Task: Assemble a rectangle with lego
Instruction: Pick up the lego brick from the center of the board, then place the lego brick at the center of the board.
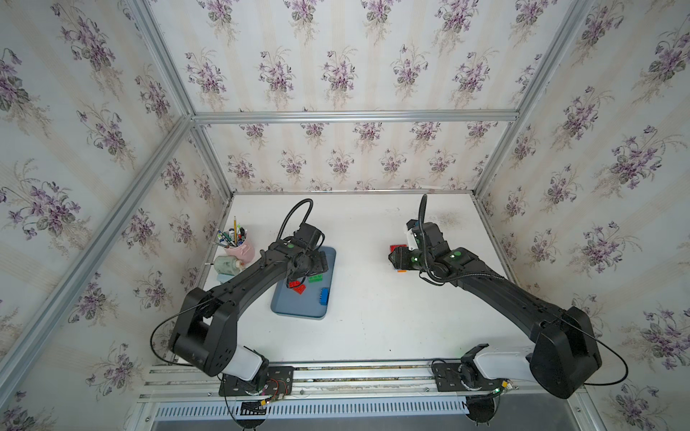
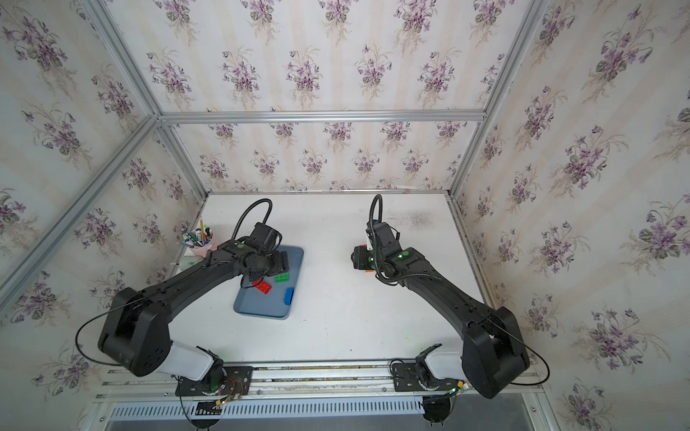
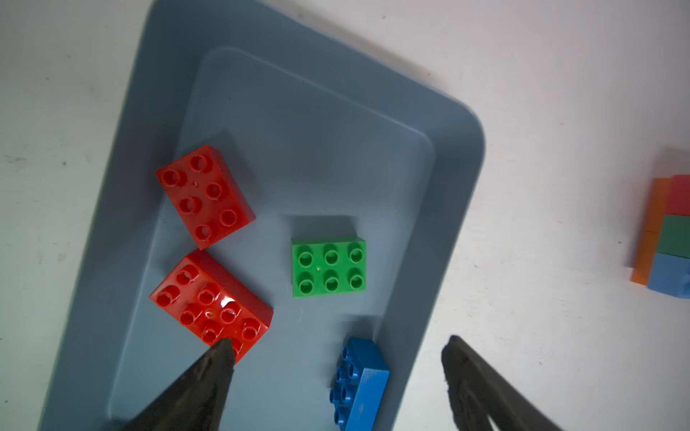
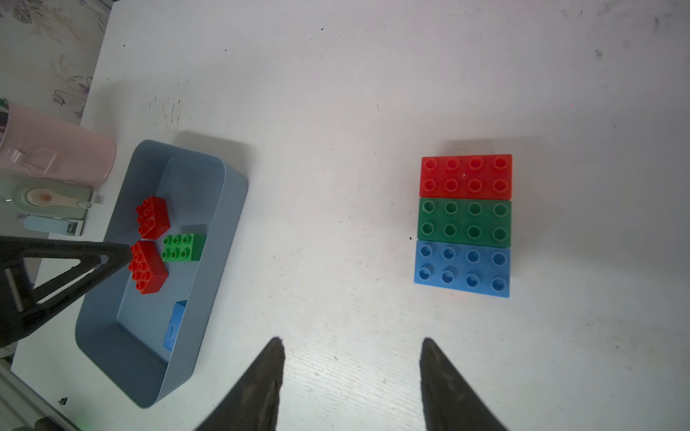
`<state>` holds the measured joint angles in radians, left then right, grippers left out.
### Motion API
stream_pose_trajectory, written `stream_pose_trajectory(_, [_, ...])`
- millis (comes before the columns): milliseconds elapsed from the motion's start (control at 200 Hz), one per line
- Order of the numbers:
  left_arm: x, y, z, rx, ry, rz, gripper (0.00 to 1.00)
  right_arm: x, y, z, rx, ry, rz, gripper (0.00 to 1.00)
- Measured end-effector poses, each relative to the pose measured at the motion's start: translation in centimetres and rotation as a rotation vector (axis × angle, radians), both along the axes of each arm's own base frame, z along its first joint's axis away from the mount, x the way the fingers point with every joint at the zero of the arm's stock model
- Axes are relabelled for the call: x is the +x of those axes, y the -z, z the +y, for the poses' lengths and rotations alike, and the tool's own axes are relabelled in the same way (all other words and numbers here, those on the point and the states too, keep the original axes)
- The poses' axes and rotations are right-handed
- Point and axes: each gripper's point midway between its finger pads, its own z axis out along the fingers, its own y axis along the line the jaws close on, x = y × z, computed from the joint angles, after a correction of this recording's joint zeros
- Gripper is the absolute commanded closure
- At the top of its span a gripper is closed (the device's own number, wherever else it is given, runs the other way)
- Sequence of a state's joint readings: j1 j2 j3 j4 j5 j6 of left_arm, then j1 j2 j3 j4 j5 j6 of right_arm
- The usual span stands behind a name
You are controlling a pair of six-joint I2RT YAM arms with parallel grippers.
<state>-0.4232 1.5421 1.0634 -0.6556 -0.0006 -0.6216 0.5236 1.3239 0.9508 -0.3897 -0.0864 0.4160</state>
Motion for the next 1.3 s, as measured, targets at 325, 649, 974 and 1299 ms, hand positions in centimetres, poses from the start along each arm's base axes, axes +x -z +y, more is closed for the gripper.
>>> stream_pose_trajectory(325, [0.3,5.7,-0.5,0.040,0.006,0.142,0.27,0.3,-1.3,0.5,0.030,-0.013,-0.025,0.41])
stream_pose_trajectory(649, [2.0,6.5,-1.1,0.051,0.031,0.120,0.51,0.3,-0.9,0.8,0.032,-0.022,-0.008,0.41])
stream_pose_trajectory(974, [1.6,6.0,-0.9,0.067,0.061,0.098,0.67,1.3,-1.0,0.8,0.010,-0.002,-0.012,0.40])
stream_pose_trajectory(1299, [2.6,-4.1,-10.4,0.124,0.540,-0.212,0.67,2.6,-2.1,-3.6,-0.057,0.194,-0.061,0.38])
